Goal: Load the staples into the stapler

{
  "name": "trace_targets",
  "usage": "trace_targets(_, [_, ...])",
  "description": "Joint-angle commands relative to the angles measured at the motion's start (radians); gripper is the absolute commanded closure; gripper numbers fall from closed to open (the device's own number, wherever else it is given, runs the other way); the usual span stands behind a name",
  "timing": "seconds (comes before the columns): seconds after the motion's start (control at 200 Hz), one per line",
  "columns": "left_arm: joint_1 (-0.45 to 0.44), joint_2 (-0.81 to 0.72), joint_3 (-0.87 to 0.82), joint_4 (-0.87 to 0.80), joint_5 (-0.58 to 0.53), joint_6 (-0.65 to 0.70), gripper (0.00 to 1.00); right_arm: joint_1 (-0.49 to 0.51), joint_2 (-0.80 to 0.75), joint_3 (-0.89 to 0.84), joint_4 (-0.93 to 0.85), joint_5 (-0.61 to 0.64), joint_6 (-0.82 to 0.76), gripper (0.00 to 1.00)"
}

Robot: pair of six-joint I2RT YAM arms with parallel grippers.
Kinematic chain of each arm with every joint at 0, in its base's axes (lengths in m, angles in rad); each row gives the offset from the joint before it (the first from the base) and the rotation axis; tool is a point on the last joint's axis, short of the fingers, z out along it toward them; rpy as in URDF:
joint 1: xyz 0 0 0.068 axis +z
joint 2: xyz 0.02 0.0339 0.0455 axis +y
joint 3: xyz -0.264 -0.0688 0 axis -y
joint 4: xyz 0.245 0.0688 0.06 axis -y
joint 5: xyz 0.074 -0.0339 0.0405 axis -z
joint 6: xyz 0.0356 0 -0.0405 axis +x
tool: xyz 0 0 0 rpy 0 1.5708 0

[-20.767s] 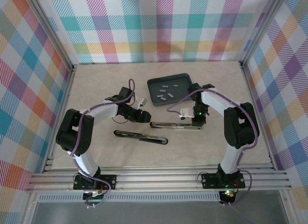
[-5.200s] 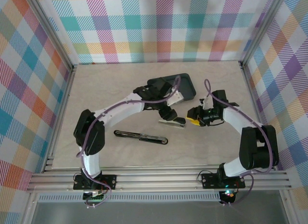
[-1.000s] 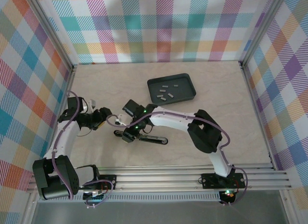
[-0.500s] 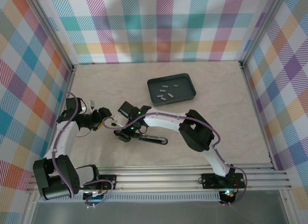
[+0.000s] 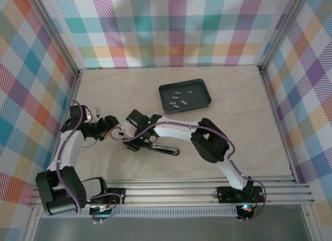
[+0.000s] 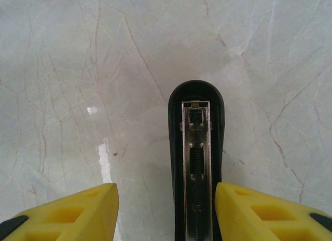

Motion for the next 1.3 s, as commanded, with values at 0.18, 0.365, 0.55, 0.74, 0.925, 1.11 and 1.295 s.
trace_targets(0.18, [0.097,0.005,-0.034,0.028,-0.006,-0.054,0.30,-0.003,-0.091,-0.062,-0.008,0.039,0.004,0.46])
trace_targets(0.365, [0.108,0.008,-0.034,0.016,-0.014,-0.060,0.30,-0.011,-0.050,-0.016,-0.052,0.071,0.049,0.46])
trace_targets(0.55, [0.124,0.018,-0.033,0.016,-0.011,-0.059,0.30,-0.015,0.008,0.053,-0.080,0.085,0.057,0.46])
trace_targets(0.74, [0.128,0.028,-0.030,0.017,-0.007,-0.058,0.30,-0.015,0.050,0.083,-0.093,0.089,0.042,0.46])
trace_targets(0.925, [0.128,0.031,-0.030,0.017,-0.004,-0.056,0.30,-0.015,0.080,0.101,-0.101,0.090,0.028,0.46])
trace_targets(1.11, [0.126,0.034,-0.028,0.015,-0.003,-0.049,0.30,-0.015,0.096,0.099,-0.090,0.105,0.022,0.53])
trace_targets(1.295, [0.127,0.030,-0.021,0.008,0.002,-0.025,0.30,-0.016,0.086,0.084,-0.055,0.104,0.015,0.75])
